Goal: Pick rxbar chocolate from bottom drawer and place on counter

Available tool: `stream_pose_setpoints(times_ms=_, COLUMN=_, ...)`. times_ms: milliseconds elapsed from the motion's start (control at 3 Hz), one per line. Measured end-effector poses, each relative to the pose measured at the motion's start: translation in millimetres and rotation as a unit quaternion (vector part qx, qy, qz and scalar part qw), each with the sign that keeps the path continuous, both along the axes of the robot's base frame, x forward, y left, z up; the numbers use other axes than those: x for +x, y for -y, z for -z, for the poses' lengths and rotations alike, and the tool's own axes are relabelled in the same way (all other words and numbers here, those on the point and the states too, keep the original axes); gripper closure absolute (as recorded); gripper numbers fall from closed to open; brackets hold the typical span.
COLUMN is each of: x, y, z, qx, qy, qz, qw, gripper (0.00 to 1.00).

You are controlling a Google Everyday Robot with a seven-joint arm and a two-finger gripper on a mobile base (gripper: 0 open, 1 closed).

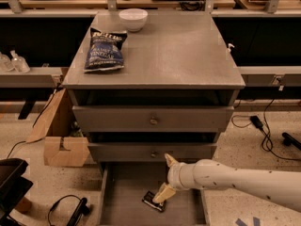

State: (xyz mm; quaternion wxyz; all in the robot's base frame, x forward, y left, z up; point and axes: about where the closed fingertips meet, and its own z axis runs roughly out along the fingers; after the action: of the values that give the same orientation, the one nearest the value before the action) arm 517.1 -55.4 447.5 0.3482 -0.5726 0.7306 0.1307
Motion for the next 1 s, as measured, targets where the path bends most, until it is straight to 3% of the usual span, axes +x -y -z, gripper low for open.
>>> stream_pose_setpoints(times_ms=333, x=12, y=-12, z=58, qx=0.011, qy=-0.008, qz=-0.004, qw=0.9999, gripper=0.0)
stream_pose_setpoints(times_ms=1000, x=4, y=-19, z=72, qx=0.022, qy=-0.016, qz=-0.005, qw=0.9996, gripper=0.0)
